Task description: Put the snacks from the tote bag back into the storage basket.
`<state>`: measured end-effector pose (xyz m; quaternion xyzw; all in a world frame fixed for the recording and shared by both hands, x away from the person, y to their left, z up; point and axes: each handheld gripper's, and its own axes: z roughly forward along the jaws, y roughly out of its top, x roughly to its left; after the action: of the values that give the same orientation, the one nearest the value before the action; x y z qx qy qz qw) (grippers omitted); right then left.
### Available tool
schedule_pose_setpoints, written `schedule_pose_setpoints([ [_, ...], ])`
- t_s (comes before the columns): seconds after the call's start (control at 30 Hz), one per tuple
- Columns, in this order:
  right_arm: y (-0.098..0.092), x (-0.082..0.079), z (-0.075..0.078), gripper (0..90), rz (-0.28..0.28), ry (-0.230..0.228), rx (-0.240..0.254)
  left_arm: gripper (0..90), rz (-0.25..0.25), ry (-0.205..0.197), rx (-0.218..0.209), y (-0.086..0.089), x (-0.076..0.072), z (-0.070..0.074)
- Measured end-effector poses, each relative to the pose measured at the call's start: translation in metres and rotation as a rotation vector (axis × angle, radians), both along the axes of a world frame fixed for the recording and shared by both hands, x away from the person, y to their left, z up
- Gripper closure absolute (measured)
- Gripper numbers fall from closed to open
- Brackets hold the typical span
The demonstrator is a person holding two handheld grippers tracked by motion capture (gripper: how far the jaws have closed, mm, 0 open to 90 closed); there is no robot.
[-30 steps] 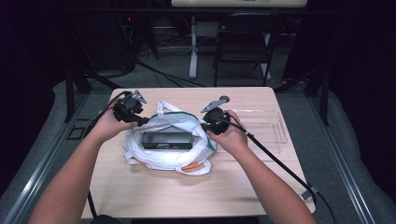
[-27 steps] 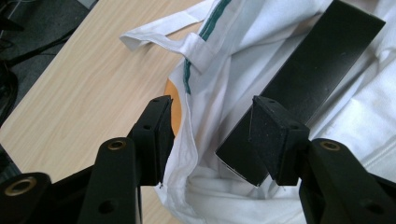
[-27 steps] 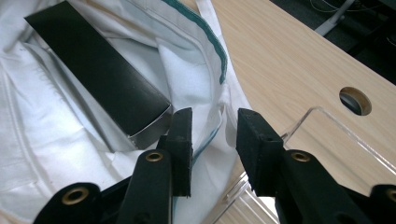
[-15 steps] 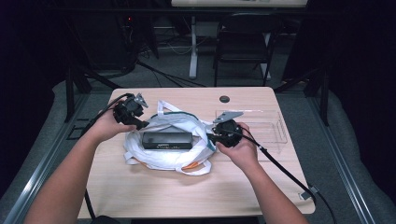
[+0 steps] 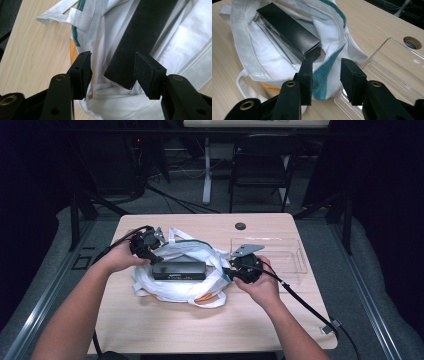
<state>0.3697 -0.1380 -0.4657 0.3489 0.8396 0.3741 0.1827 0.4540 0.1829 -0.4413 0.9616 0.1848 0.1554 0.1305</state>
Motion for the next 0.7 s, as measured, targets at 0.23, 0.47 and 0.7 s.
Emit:
schedule_pose_setpoints([
  [0.23,0.001,0.0,-0.004,61.7,0.006,0.005,0.01,47.2,-0.033,-0.001,0.005,-0.006,0.001,-0.003],
  [0.47,0.003,0.001,-0.007,60.1,0.012,0.014,0.008,47.3,-0.072,0.016,0.056,-0.012,0.0,-0.012],
  [0.7,0.005,0.001,-0.012,59.1,0.024,0.009,-0.019,43.5,-0.124,0.022,0.093,-0.018,-0.001,-0.021],
])
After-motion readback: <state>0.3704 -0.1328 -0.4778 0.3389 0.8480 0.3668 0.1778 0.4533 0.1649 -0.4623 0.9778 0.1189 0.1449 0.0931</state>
